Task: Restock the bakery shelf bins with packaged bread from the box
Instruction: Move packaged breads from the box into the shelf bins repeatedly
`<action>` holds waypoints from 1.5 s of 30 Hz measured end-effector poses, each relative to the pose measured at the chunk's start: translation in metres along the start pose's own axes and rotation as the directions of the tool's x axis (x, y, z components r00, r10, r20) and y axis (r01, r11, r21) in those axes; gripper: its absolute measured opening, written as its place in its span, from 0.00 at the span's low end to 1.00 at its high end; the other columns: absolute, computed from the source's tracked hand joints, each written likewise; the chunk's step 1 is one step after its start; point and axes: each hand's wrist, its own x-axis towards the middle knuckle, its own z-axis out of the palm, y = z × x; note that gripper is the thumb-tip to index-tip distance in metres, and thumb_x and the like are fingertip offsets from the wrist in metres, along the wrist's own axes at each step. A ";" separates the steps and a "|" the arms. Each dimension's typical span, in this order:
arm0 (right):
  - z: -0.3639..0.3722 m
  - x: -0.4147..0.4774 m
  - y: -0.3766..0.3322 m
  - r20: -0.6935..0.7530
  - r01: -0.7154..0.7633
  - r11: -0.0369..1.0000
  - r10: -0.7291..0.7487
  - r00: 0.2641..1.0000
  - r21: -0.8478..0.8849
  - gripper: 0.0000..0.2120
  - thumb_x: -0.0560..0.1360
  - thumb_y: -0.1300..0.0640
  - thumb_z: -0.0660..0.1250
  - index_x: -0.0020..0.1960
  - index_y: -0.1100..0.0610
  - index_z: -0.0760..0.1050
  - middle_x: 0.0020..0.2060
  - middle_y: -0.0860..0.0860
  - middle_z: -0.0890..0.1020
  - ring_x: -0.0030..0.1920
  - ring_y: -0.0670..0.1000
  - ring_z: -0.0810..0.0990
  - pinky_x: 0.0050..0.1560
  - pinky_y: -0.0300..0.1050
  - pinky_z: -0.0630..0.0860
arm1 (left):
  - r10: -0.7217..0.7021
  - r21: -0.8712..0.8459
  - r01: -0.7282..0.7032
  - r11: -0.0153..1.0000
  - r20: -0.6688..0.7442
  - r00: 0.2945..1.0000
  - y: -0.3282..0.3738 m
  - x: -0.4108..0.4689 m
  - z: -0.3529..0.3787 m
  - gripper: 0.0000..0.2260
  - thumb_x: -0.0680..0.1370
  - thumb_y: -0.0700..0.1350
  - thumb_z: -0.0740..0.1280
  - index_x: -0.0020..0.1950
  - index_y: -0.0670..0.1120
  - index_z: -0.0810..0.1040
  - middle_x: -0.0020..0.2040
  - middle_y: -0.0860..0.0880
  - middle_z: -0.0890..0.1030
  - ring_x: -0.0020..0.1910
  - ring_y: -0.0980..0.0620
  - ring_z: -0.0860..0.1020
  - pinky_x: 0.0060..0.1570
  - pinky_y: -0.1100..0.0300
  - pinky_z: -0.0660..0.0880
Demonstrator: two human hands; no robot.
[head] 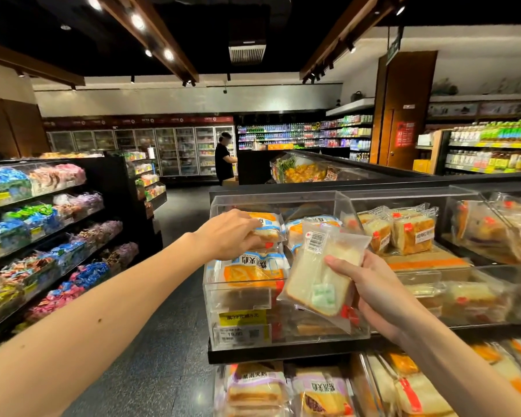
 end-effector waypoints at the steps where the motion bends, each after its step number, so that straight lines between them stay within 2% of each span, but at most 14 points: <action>1: 0.002 0.000 0.001 -0.015 0.045 0.999 -0.046 0.999 -0.030 0.15 0.78 0.62 0.68 0.63 0.53 0.74 0.54 0.52 0.86 0.52 0.52 0.86 0.51 0.54 0.82 | 0.015 -0.013 -0.016 1.000 -0.071 0.997 0.004 -0.005 -0.002 0.19 0.83 0.54 0.60 0.70 0.46 0.73 0.64 0.46 0.77 0.64 0.46 0.73 0.60 0.50 0.72; 5: 0.007 0.001 0.005 -0.111 0.337 0.847 -0.414 0.903 -0.412 0.18 0.75 0.57 0.73 0.61 0.52 0.69 0.54 0.47 0.81 0.55 0.45 0.81 0.54 0.47 0.81 | -0.114 -0.443 -0.031 0.896 -0.295 0.949 0.040 -0.037 -0.021 0.13 0.81 0.54 0.65 0.46 0.46 0.80 0.38 0.48 0.81 0.39 0.50 0.77 0.39 0.55 0.72; 8: 0.014 -0.004 0.015 -0.060 0.496 0.695 -0.609 0.791 -0.520 0.20 0.73 0.55 0.74 0.59 0.47 0.67 0.52 0.43 0.79 0.54 0.42 0.79 0.55 0.45 0.78 | -0.202 -0.875 0.062 0.481 -0.041 0.979 0.076 -0.066 -0.038 0.23 0.76 0.62 0.64 0.43 0.42 0.80 0.32 0.47 0.80 0.29 0.53 0.78 0.32 0.60 0.75; 12: 0.033 -0.021 0.033 0.154 0.626 0.286 -0.819 0.552 -0.726 0.21 0.75 0.58 0.74 0.59 0.50 0.65 0.41 0.38 0.77 0.43 0.46 0.76 0.44 0.37 0.73 | -0.117 -0.950 0.275 -0.148 0.293 0.949 0.093 -0.094 -0.044 0.33 0.66 0.72 0.61 0.43 0.42 0.81 0.37 0.42 0.81 0.38 0.42 0.81 0.41 0.51 0.80; 15: 0.036 -0.035 0.048 0.441 0.668 -0.139 -0.843 0.308 -0.731 0.24 0.71 0.64 0.74 0.63 0.58 0.67 0.55 0.53 0.80 0.54 0.50 0.79 0.53 0.44 0.76 | 0.011 -0.895 0.351 -0.276 0.362 0.932 0.092 -0.111 -0.039 0.39 0.63 0.76 0.60 0.49 0.43 0.85 0.50 0.32 0.82 0.48 0.38 0.79 0.53 0.44 0.77; 17: 0.035 -0.042 0.066 0.506 0.678 -0.196 -0.811 0.294 -0.708 0.32 0.65 0.71 0.78 0.63 0.58 0.69 0.63 0.52 0.76 0.63 0.54 0.78 0.58 0.55 0.77 | 0.077 -0.871 0.374 -0.318 0.370 0.926 0.095 -0.124 -0.033 0.34 0.64 0.72 0.67 0.56 0.47 0.85 0.56 0.36 0.83 0.53 0.39 0.78 0.59 0.41 0.74; 20: 0.034 -0.055 0.091 0.490 0.700 -0.088 -0.775 0.399 -0.709 0.34 0.63 0.70 0.76 0.66 0.57 0.68 0.65 0.48 0.75 0.65 0.51 0.76 0.63 0.48 0.74 | 0.029 -0.888 0.365 -0.279 0.372 0.928 0.100 -0.142 -0.008 0.18 0.67 0.53 0.76 0.53 0.46 0.84 0.53 0.41 0.85 0.49 0.44 0.81 0.48 0.51 0.80; 23: 0.025 -0.069 0.115 0.488 0.672 0.103 -0.608 0.626 -0.734 0.42 0.58 0.66 0.78 0.69 0.52 0.66 0.66 0.44 0.74 0.65 0.48 0.74 0.65 0.44 0.72 | 0.033 -0.845 0.464 -0.266 0.473 0.880 0.103 -0.158 0.027 0.07 0.74 0.41 0.73 0.51 0.45 0.83 0.48 0.44 0.85 0.46 0.46 0.82 0.42 0.55 0.78; 27: 0.005 -0.104 0.153 0.503 0.604 0.271 -0.361 0.786 -0.750 0.33 0.72 0.45 0.74 0.72 0.53 0.66 0.73 0.45 0.70 0.75 0.48 0.66 0.73 0.45 0.65 | 0.100 -0.766 0.614 -0.192 0.607 0.788 0.104 -0.183 0.078 0.11 0.76 0.35 0.70 0.55 0.47 0.83 0.50 0.47 0.86 0.46 0.49 0.82 0.50 0.53 0.73; 31: -0.013 -0.134 0.183 0.062 0.145 0.564 -0.164 0.985 -0.813 0.28 0.71 0.30 0.67 0.66 0.39 0.65 0.67 0.36 0.68 0.67 0.37 0.72 0.62 0.36 0.72 | 0.186 -0.711 0.681 -0.176 0.655 0.732 0.108 -0.200 0.112 0.17 0.76 0.34 0.71 0.62 0.48 0.78 0.52 0.49 0.86 0.43 0.58 0.83 0.34 0.68 0.72; 34: -0.024 -0.135 0.196 -0.132 -0.159 0.766 0.098 0.986 -0.623 0.22 0.72 0.51 0.75 0.60 0.47 0.69 0.55 0.49 0.80 0.46 0.40 0.84 0.43 0.38 0.80 | 0.223 -0.726 0.674 -0.134 0.641 0.734 0.120 -0.201 0.133 0.16 0.73 0.33 0.74 0.57 0.46 0.80 0.53 0.48 0.85 0.50 0.55 0.84 0.47 0.65 0.79; 37: -0.041 -0.133 0.199 -0.159 -0.207 0.730 0.136 0.978 -0.651 0.20 0.73 0.60 0.76 0.60 0.50 0.71 0.47 0.51 0.83 0.40 0.43 0.84 0.42 0.46 0.83 | 0.122 -0.799 0.601 -0.001 0.596 0.793 0.139 -0.195 0.156 0.19 0.70 0.33 0.77 0.55 0.50 0.79 0.54 0.48 0.84 0.53 0.53 0.82 0.56 0.60 0.78; 41: -0.061 -0.105 0.184 -0.183 -0.190 0.616 0.076 0.980 -0.764 0.20 0.73 0.59 0.76 0.60 0.51 0.72 0.46 0.46 0.81 0.35 0.39 0.82 0.35 0.35 0.76 | -0.085 -0.856 0.444 0.264 0.438 0.895 0.163 -0.173 0.165 0.31 0.68 0.40 0.80 0.64 0.55 0.67 0.48 0.60 0.75 0.46 0.65 0.75 0.44 0.73 0.69; 45: -0.073 -0.069 0.181 -0.159 -0.162 0.413 0.042 0.986 -0.896 0.20 0.76 0.54 0.72 0.65 0.51 0.69 0.53 0.51 0.81 0.48 0.52 0.83 0.51 0.51 0.80 | -0.198 -0.752 0.451 0.480 0.408 0.891 0.184 -0.138 0.174 0.28 0.72 0.47 0.77 0.67 0.55 0.67 0.48 0.54 0.77 0.52 0.51 0.76 0.52 0.56 0.72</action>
